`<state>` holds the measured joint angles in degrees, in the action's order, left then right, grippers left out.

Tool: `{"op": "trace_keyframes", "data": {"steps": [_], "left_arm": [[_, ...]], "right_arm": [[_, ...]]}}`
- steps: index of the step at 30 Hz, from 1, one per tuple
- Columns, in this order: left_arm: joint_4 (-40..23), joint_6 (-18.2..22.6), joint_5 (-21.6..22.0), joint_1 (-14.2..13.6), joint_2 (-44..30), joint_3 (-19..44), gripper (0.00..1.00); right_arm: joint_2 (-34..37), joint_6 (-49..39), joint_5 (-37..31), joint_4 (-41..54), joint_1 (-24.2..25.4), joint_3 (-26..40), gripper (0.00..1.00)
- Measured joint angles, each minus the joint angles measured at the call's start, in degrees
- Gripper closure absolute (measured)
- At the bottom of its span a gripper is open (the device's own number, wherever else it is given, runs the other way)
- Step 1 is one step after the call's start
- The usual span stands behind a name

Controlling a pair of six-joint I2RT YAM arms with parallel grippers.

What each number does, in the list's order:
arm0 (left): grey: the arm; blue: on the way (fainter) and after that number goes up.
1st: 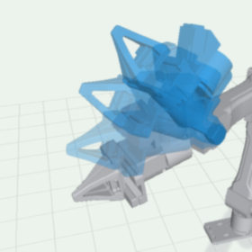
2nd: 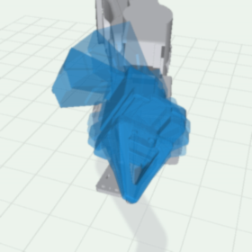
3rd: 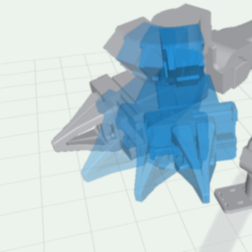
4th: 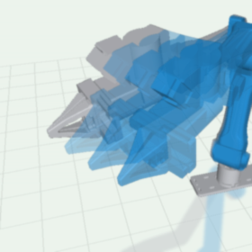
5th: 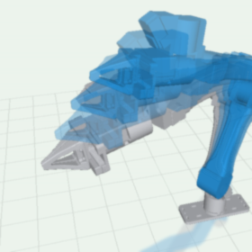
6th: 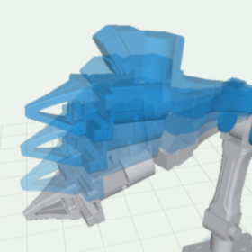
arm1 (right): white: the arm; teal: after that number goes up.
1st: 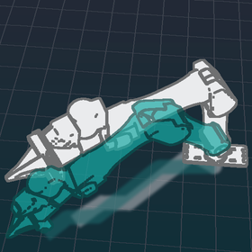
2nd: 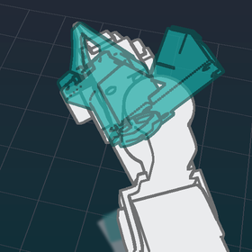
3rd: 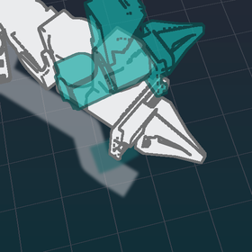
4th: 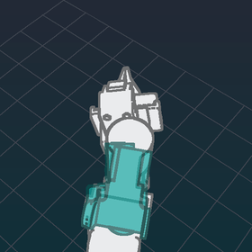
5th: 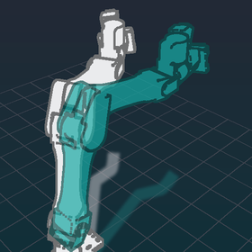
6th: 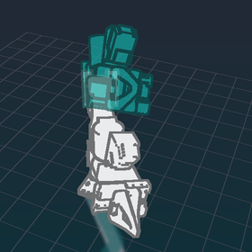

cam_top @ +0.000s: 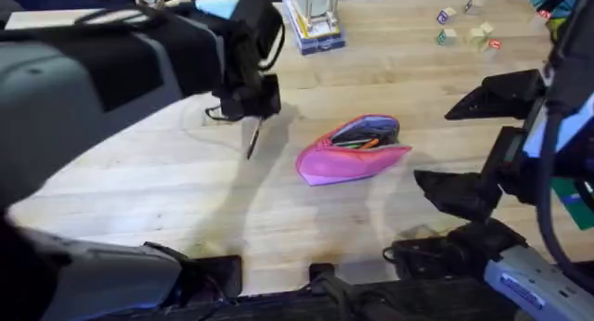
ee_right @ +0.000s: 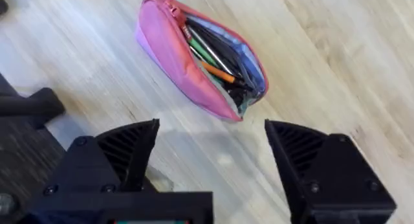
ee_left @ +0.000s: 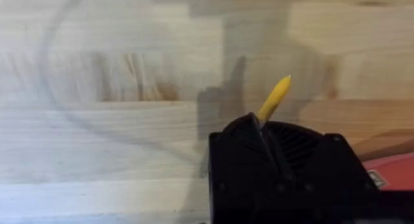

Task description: Unzip the bag, pick up the pens from the table one at a time and place them inside, then zip the bag closed.

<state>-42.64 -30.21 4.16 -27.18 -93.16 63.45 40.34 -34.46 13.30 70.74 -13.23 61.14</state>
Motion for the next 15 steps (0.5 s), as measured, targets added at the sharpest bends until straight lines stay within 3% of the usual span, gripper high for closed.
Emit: {"op": "trace_keyframes", "data": {"steps": [7, 15], "left_arm": [[4.1, 4.1, -0.2, -1.2, 7.7, 3.1, 0.958], [16.4, 13.3, -1.9, -10.2, 14.6, 3.4, 0.958]], "right_arm": [[0.0, 0.0, 0.0, -0.4, 0.0, 0.0, 0.003], [0.0, 0.0, 0.0, -0.3, 0.0, 0.0, 0.003]]}}
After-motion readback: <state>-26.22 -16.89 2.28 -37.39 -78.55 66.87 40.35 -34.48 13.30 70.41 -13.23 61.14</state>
